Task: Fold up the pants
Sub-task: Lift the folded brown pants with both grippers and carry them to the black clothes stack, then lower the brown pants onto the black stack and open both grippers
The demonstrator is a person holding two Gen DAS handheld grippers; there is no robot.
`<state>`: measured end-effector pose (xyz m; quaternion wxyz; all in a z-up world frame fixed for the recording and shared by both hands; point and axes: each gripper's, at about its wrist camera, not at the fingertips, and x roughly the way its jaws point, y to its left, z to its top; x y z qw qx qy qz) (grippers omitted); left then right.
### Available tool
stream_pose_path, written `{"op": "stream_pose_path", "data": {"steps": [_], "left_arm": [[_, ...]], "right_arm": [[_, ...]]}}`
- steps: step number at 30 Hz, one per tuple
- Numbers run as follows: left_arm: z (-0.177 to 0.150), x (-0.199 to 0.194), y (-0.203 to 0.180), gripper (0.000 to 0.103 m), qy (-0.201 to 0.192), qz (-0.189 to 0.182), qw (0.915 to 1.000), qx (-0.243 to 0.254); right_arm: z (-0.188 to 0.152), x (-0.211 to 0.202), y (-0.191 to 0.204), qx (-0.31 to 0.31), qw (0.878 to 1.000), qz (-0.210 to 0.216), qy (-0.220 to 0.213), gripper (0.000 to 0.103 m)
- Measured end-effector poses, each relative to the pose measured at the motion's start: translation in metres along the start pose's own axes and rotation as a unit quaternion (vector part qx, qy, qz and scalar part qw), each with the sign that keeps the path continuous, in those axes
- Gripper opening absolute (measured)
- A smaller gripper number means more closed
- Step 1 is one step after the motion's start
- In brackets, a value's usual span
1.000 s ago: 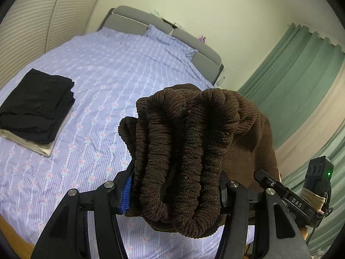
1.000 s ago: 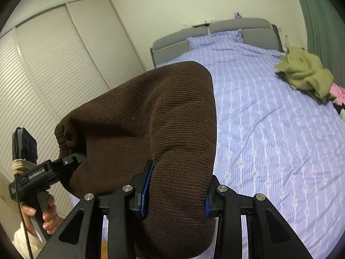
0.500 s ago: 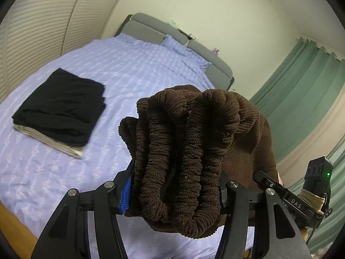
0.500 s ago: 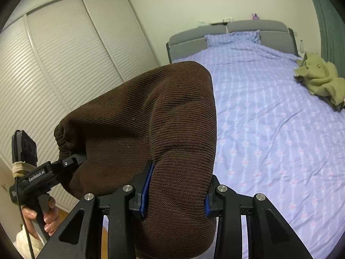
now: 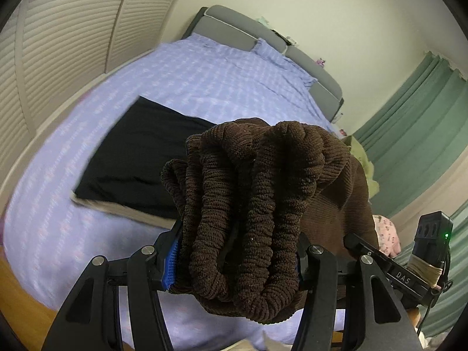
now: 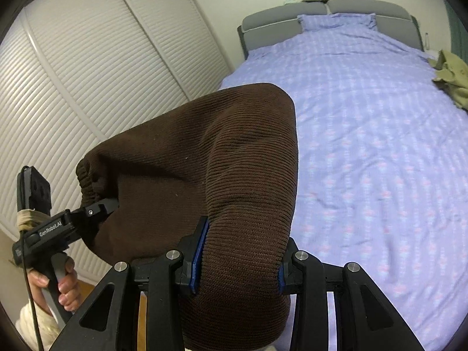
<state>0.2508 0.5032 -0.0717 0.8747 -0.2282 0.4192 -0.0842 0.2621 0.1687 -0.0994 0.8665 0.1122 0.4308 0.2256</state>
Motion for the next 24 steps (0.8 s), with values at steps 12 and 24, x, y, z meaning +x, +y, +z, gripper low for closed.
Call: {"op": "stream_pose_path", "data": {"steps": [12, 24], "left_arm": [[0.112, 0.079, 0.090, 0.056, 0.030, -0.005, 0.9995, 0.011], [0.159, 0.202, 0.179, 0.058, 0.125, 0.012, 0.9913, -0.039]], "right_arm": [[0.074, 0.128, 0.041, -0.016, 1.000, -0.017, 0.013, 0.038], [0.120, 0.262, 0.037, -0.024, 0.995, -0.052, 0.086, 0.038]]}}
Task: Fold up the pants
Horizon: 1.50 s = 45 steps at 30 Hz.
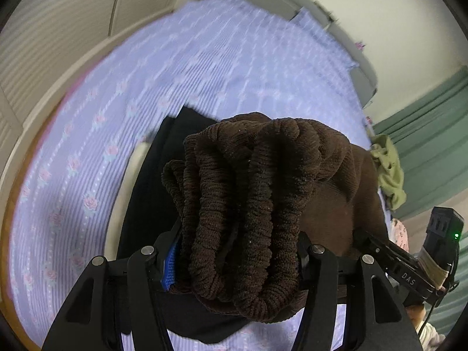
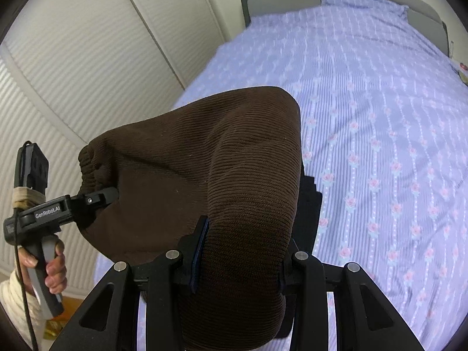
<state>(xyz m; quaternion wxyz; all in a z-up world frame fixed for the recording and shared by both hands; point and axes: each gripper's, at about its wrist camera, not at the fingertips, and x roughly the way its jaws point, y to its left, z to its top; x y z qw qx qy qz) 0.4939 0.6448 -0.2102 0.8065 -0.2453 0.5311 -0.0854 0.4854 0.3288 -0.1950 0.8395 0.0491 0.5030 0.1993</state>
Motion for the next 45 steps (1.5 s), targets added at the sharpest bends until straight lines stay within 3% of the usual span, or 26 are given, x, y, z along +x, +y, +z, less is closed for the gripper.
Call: {"op": "stream_pose_path", "data": {"steps": [4, 5, 6, 7, 8, 10, 15, 17, 24, 30, 32, 36, 42, 45], "left_arm": [[-0.006, 0.034, 0.013, 0.066, 0.043, 0.053, 0.9975, 0.016], [-0.008, 0.035, 0.013, 0.068, 0.040, 0.073, 0.9960, 0.031], [-0.009, 0.034, 0.013, 0.080, 0.035, 0.097, 0.9937, 0.045], [-0.010, 0.032, 0.014, 0.091, 0.030, 0.120, 0.9909, 0.054], [-0.011, 0.031, 0.015, 0.093, 0.027, 0.127, 0.9897, 0.060], [-0.012, 0.030, 0.016, 0.099, 0.029, 0.134, 0.9879, 0.073], [-0.012, 0.028, 0.010, 0.102, 0.029, 0.170, 0.9821, 0.076], [-0.016, 0.014, 0.000, 0.100, 0.008, 0.180, 0.9803, 0.081], [-0.045, -0.059, -0.048, 0.099, -0.075, 0.152, 0.9785, 0.118], [-0.097, -0.127, -0.105, 0.101, -0.151, 0.161, 0.9633, 0.153], [-0.119, -0.147, -0.127, 0.103, -0.174, 0.166, 0.9560, 0.168], [-0.163, -0.179, -0.169, 0.103, -0.199, 0.178, 0.9453, 0.188], [-0.229, -0.206, -0.221, 0.103, -0.213, 0.162, 0.9467, 0.179], [-0.261, -0.214, -0.248, 0.103, -0.226, 0.163, 0.9416, 0.189]], "right_arm": [[-0.016, 0.027, -0.011, 0.019, 0.999, -0.010, 0.034, 0.040], [-0.020, 0.028, -0.012, 0.018, 0.999, -0.013, 0.036, 0.045], [-0.021, 0.030, -0.012, 0.017, 0.999, -0.016, 0.037, 0.049], [-0.023, 0.031, -0.012, 0.016, 0.999, -0.021, 0.039, 0.060], [-0.026, 0.030, -0.014, 0.017, 0.998, -0.036, 0.040, 0.073], [-0.024, 0.029, -0.018, 0.025, 0.998, -0.051, 0.036, 0.082], [-0.035, 0.026, -0.021, 0.037, 0.997, -0.051, 0.048, 0.082], [-0.036, 0.019, -0.023, 0.041, 0.997, -0.050, 0.049, 0.082], [-0.039, -0.075, -0.014, 0.010, 0.997, -0.061, -0.040, 0.082], [-0.073, -0.170, 0.007, -0.046, 0.988, -0.087, -0.116, 0.082], [-0.089, -0.199, 0.007, -0.049, 0.985, -0.095, -0.136, 0.089], [-0.118, -0.257, -0.002, -0.032, 0.980, -0.110, -0.164, 0.095], [-0.160, -0.323, -0.027, -0.007, 0.972, -0.142, -0.187, 0.101], [-0.183, -0.351, -0.042, 0.002, 0.971, -0.138, -0.195, 0.101]]}}
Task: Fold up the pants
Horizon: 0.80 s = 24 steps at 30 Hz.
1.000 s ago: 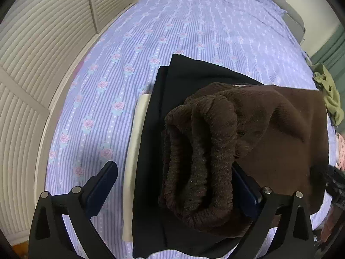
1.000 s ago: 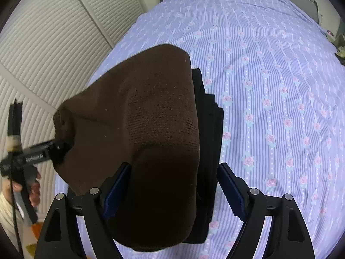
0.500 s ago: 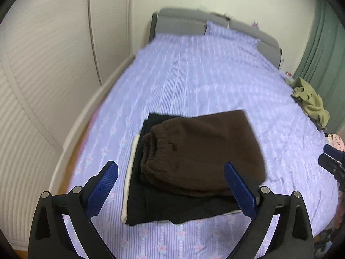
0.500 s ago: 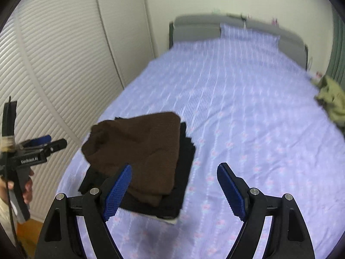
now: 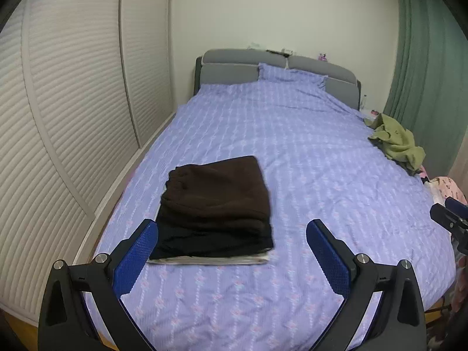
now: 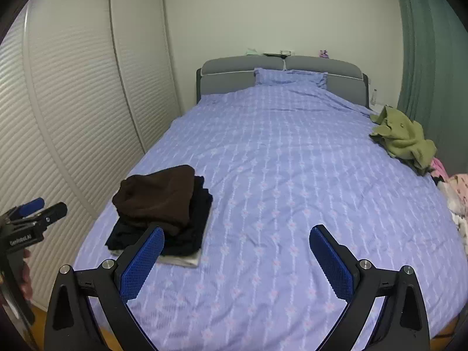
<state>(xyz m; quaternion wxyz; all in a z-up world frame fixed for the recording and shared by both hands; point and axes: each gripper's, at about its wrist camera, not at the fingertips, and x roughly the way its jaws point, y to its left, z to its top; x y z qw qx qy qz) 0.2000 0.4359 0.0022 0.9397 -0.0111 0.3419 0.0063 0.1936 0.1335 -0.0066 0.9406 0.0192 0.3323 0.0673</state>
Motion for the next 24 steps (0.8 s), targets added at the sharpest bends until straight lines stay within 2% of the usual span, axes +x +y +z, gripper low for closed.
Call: {"op": "stream_pose_path", "data": {"steps": [6, 10, 24], "left_arm": [[-0.027, -0.059, -0.067, 0.103, -0.040, 0.009, 0.9980, 0.047], [-0.043, -0.092, -0.103, 0.103, -0.054, 0.002, 0.9974, 0.049], [-0.079, -0.156, -0.170, 0.103, -0.067, -0.046, 0.9955, 0.050]], "right_arm": [[-0.025, -0.055, -0.038, 0.008, 1.000, 0.010, -0.012, 0.101], [-0.045, -0.090, -0.058, 0.007, 1.000, 0.015, -0.020, 0.101], [-0.094, -0.169, -0.111, 0.020, 0.999, -0.002, -0.035, 0.101]]}}
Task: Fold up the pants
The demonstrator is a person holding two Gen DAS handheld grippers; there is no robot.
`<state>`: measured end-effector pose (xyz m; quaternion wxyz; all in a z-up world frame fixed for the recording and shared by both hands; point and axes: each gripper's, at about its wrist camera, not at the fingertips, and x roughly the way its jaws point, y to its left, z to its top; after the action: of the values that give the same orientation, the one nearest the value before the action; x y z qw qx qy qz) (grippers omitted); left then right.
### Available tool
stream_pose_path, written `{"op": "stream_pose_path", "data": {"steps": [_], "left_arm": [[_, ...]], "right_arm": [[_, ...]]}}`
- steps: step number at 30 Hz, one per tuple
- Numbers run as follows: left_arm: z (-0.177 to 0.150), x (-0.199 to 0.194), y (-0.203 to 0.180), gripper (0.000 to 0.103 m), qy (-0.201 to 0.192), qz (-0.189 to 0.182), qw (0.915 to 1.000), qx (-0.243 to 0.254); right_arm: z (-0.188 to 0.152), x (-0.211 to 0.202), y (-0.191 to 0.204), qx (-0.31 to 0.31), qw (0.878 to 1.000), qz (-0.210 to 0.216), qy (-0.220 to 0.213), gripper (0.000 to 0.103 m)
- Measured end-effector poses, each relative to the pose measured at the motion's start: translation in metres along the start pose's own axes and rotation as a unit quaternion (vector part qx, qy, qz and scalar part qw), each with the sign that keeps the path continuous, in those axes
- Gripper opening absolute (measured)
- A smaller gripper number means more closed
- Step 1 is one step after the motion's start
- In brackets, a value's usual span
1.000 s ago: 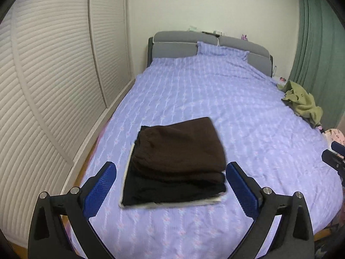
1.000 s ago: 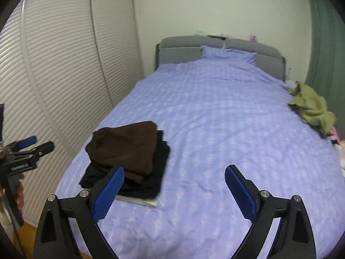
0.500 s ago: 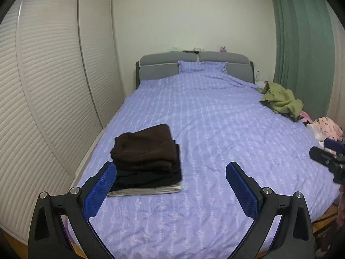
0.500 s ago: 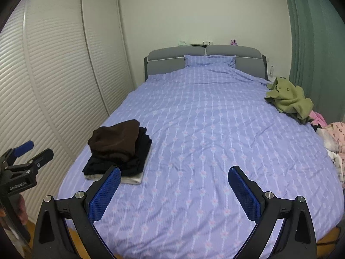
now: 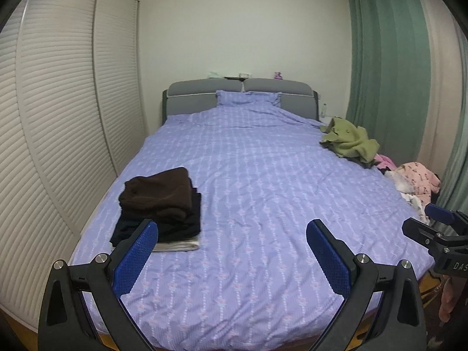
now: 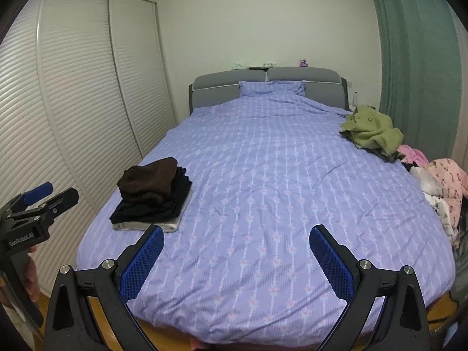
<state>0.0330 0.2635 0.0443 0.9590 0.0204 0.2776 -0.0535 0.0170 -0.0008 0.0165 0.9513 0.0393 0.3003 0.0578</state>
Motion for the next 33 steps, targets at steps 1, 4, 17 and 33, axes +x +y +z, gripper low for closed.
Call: {"op": "stream_pose_path", "data": {"steps": [1, 4, 17, 33], "left_arm": [[0.000, -0.002, -0.003, 0.103, 0.001, -0.002, 1.0000, 0.002], [-0.001, -0.008, -0.012, 0.103, 0.001, -0.011, 0.9999, 0.007], [-0.004, -0.025, -0.023, 0.103, -0.003, -0.013, 0.9997, 0.021], [-0.003, -0.041, -0.026, 0.103, -0.016, -0.017, 0.9993, 0.031]], "right_arm": [[-0.002, -0.004, -0.003, 0.003, 1.000, -0.002, -0.001, 0.101], [-0.005, -0.016, -0.011, 0.015, 1.000, -0.006, -0.005, 0.101], [-0.012, -0.039, -0.013, 0.020, 0.999, -0.020, -0.020, 0.101], [-0.014, -0.052, -0.010, 0.024, 0.999, -0.027, -0.038, 0.101]]}}
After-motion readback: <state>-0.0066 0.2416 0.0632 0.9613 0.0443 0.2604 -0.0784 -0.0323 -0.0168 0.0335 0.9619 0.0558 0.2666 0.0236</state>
